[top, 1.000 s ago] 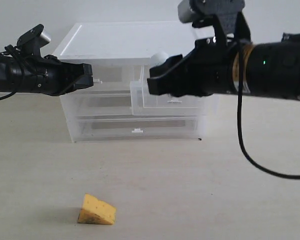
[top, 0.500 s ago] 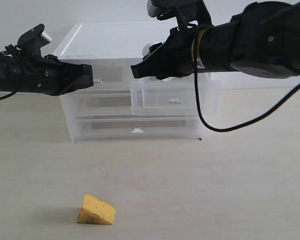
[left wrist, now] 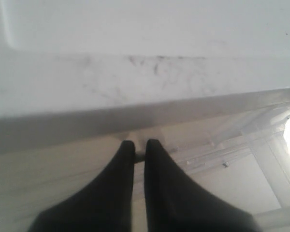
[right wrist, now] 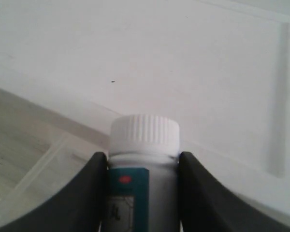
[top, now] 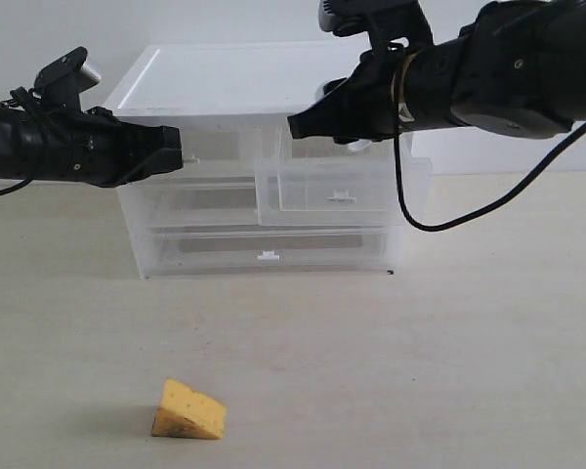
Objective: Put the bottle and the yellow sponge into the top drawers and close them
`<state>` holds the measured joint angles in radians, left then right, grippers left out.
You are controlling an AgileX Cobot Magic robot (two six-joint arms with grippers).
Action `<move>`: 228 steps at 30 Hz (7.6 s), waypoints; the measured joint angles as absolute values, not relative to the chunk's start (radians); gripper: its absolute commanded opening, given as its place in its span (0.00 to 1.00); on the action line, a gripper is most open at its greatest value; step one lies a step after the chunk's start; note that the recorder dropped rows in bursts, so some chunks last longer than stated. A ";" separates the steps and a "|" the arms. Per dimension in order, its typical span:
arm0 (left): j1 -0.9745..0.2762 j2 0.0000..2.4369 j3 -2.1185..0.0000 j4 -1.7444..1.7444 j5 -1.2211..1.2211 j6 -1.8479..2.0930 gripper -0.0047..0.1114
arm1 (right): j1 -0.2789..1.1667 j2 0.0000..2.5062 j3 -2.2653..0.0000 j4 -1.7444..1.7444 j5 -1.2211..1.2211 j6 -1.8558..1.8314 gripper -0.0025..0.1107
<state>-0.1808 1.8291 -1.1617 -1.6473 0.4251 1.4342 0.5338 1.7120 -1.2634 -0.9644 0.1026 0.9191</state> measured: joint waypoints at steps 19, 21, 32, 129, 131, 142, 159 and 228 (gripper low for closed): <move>-0.181 1.829 -1.162 -1.643 0.425 1.434 0.07 | 0.532 1.616 -1.265 -0.631 0.380 0.696 0.02; -0.181 1.829 -1.162 -1.643 0.425 1.434 0.07 | 0.532 1.616 -1.265 -0.639 0.443 0.671 0.02; -0.181 1.829 -1.162 -1.643 0.425 1.434 0.07 | 0.546 1.651 -1.265 -0.479 0.383 0.578 0.02; -0.181 1.829 -1.167 -1.606 0.427 1.360 0.07 | 0.448 1.593 -1.143 -0.108 0.234 0.369 0.02; -0.181 1.829 -1.167 -1.595 0.433 1.349 0.07 | 0.448 1.551 -1.072 -0.104 0.207 0.369 0.02; -0.173 1.836 -1.174 -1.520 0.512 1.120 0.07 | 0.448 1.503 -0.922 -0.093 0.110 0.369 0.02; -0.092 1.859 -1.168 -1.509 0.858 1.010 0.50 | 0.448 1.775 -1.058 -0.089 0.015 0.288 0.02; 0.000 2.104 -1.277 -1.723 1.163 1.205 0.07 | 0.448 1.782 -1.087 -0.089 -0.063 0.263 0.02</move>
<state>0.0004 2.1042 -1.2775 -1.7234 1.1628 1.2051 0.4476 1.7818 -1.0871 -0.0887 -0.0633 0.2633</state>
